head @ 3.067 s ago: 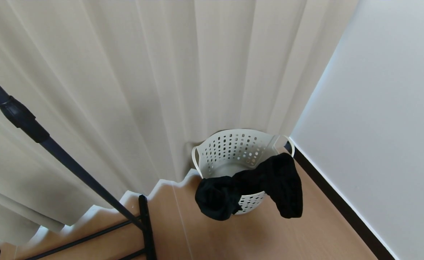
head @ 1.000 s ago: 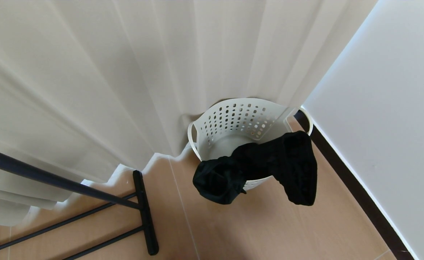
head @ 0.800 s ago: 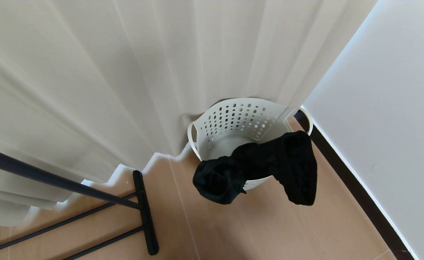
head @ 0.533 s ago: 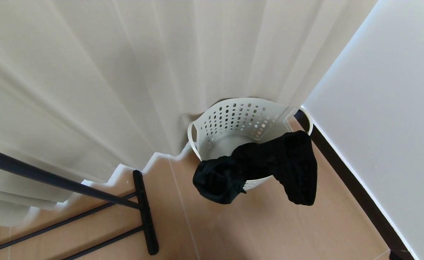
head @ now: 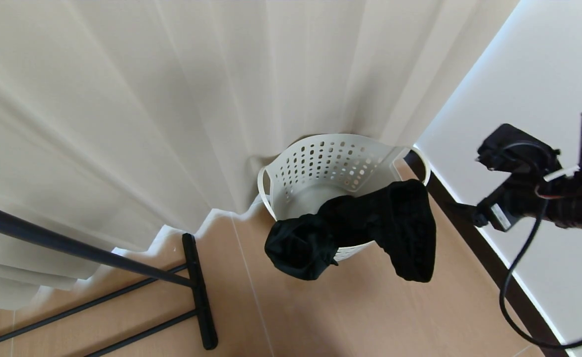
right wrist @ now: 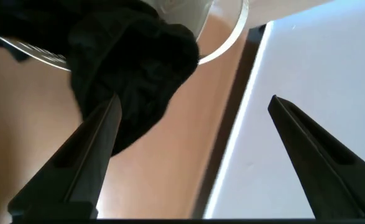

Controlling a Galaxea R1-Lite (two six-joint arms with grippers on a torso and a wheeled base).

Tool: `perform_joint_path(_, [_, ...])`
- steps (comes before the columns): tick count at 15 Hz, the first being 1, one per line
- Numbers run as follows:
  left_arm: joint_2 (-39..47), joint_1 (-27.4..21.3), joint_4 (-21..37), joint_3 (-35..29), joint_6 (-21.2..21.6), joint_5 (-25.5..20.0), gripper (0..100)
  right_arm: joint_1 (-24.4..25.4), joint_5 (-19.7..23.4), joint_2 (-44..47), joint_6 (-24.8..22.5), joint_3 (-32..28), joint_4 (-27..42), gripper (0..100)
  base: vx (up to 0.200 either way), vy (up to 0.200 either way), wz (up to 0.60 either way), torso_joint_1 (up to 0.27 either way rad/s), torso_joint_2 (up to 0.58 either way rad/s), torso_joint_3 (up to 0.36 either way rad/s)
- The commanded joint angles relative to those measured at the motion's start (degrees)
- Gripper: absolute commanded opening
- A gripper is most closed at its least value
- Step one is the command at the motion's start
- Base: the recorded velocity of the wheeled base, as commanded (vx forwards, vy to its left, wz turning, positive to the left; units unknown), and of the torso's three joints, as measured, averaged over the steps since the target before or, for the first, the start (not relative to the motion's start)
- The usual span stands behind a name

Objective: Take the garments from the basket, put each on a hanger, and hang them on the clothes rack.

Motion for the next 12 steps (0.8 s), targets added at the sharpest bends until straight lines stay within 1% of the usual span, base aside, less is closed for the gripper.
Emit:
perform_joint_path(1, [-0.03, 0.0, 0.01, -0.01, -0.02, 0.01, 100, -0.76, -3.95, 15.97, -11.94, -15.16, 6.95, 100, 0.0, 0.0, 0.0, 0.0, 0.0, 0.0])
perform_joint_path(2, [-0.03, 0.0, 0.01, -0.01, -0.02, 0.01, 100, -1.38, -8.52, 19.39, -15.1, -18.41, 6.95, 100, 0.0, 0.0, 0.0, 0.0, 0.0, 0.0])
perform_joint_path(3, [-0.03, 0.0, 0.1, -0.01, -0.02, 0.01, 100, -1.38, -11.07, 22.21, -15.54, -21.4, 7.22, 100, 0.0, 0.0, 0.0, 0.0, 0.0, 0.0])
perform_joint_path(6, [-0.03, 0.0, 0.01, -0.01, -0.02, 0.01, 100, -1.38, -11.77, 27.48, -15.72, -25.88, 7.22, 100, 0.0, 0.0, 0.0, 0.0, 0.0, 0.0])
perform_joint_path(8, [-0.03, 0.0, 0.1, -0.01, -0.02, 0.01, 100, -1.29, -11.86, 29.06, -15.54, -28.26, 7.22, 100, 0.0, 0.0, 0.0, 0.0, 0.0, 0.0])
perform_joint_path(12, [-0.03, 0.0, 0.01, -0.01, -0.02, 0.01, 100, -1.29, -11.6, 30.38, -15.19, -28.78, 6.87, 100, 0.0, 0.0, 0.0, 0.0, 0.0, 0.0])
